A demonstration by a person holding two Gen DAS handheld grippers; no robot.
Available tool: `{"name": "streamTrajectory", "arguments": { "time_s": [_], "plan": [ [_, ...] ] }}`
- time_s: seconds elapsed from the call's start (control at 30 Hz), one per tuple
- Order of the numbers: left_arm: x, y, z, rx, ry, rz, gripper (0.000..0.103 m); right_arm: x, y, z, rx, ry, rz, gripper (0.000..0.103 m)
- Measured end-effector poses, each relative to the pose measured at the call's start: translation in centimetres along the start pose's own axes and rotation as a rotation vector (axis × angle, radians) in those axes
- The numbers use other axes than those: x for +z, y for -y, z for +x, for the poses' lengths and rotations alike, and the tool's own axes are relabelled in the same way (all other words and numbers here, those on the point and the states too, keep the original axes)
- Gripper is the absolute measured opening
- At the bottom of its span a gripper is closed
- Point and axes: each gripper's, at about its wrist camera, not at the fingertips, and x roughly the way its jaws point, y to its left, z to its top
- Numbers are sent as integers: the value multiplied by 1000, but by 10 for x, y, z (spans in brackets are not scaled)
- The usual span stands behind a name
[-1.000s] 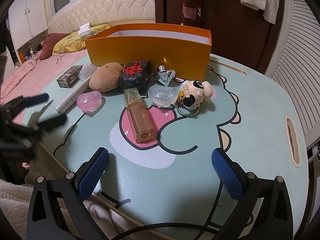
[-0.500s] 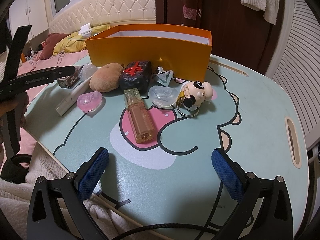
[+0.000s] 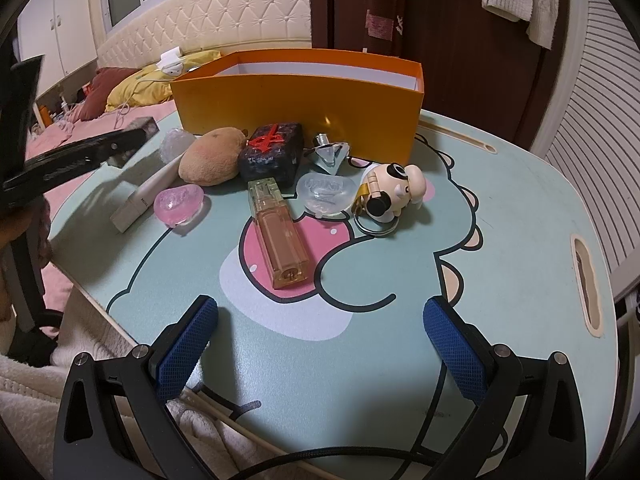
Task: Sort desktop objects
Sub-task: 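Grasp the brown heart card box on the table with the left gripper, then lift the card box with the left gripper while the right grasps the keychain figure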
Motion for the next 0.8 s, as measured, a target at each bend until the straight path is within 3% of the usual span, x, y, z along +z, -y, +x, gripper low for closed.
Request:
{"name": "streamTrajectory", "arguments": {
  "time_s": [0.1, 0.33, 0.5, 0.63, 0.77, 0.8],
  "plan": [
    [-1, 1, -3, -5, 17, 6, 39, 2, 4, -5, 24, 21, 18, 103],
    [-2, -1, 0, -13, 6, -9, 39, 21, 38, -32, 72, 181, 167, 102],
    [-1, -3, 2, -16, 3, -24, 39, 43, 63, -15, -9, 168, 275, 100],
    [-1, -2, 3, -17, -1, -23, 39, 55, 67, 6, -36, 105, 271, 80],
    [-2, 0, 4, -15, -5, -14, 39, 59, 71, 25, 5, 45, 309, 78],
    [-2, 0, 4, -14, -6, -13, 39, 60, 70, 29, 0, 37, 305, 71]
  ]
}}
